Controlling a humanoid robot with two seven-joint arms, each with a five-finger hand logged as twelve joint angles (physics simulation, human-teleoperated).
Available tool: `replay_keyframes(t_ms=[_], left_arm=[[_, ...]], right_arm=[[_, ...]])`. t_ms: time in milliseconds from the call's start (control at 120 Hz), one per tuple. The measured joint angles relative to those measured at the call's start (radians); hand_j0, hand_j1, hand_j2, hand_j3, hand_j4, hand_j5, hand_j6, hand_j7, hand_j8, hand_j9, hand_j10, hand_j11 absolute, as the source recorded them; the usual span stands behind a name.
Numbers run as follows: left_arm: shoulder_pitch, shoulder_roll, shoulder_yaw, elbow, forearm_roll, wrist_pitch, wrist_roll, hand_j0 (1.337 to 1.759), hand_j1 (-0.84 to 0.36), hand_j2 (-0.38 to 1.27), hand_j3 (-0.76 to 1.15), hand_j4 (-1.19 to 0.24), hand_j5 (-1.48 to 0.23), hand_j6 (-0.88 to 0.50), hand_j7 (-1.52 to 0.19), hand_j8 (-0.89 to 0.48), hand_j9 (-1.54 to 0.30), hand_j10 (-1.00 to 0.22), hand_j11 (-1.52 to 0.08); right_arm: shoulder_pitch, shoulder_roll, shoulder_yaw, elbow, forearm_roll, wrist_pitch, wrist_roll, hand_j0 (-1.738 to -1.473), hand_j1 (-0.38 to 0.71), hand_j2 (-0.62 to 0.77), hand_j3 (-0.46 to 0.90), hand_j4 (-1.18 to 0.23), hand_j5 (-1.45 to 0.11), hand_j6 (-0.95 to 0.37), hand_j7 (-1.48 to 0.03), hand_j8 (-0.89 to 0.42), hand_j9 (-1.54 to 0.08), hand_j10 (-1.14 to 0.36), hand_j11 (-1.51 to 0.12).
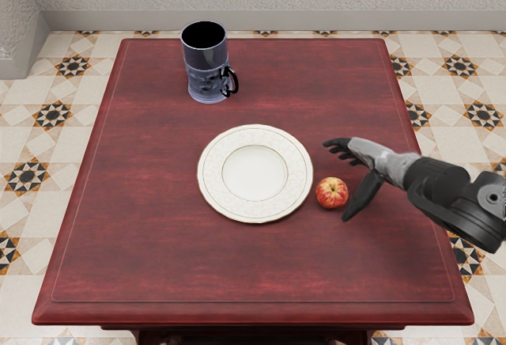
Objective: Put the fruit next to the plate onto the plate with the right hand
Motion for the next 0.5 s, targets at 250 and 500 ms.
replay_keyframes(t_ms=[250,500], left_arm=[[-0.007,0.0,-0.001,0.0,0.0,0.0,0.0,1.658,0.35,0.0,0.0,0.0,0.0,0.0,0.0,0.0,0.0,0.0,0.0],[-0.015,0.0,-0.001,0.0,0.0,0.0,0.0,1.658,0.35,0.0,0.0,0.0,0.0,0.0,0.0,0.0,0.0,0.0,0.0]], right_arm=[[-0.072,0.018,0.036,0.0,-0.079,-0.03,0.0,-1.658,-0.11,-0.04,0.0,-0.2,-0.26,-0.2,-0.26,-0.2,-0.26,-0.2,-0.26],[-0.112,0.045,0.053,0.0,-0.167,-0.078,0.0,-1.658,-0.08,-0.04,0.0,-0.23,-0.29,-0.23,-0.29,-0.23,-0.29,-0.23,-0.29]])
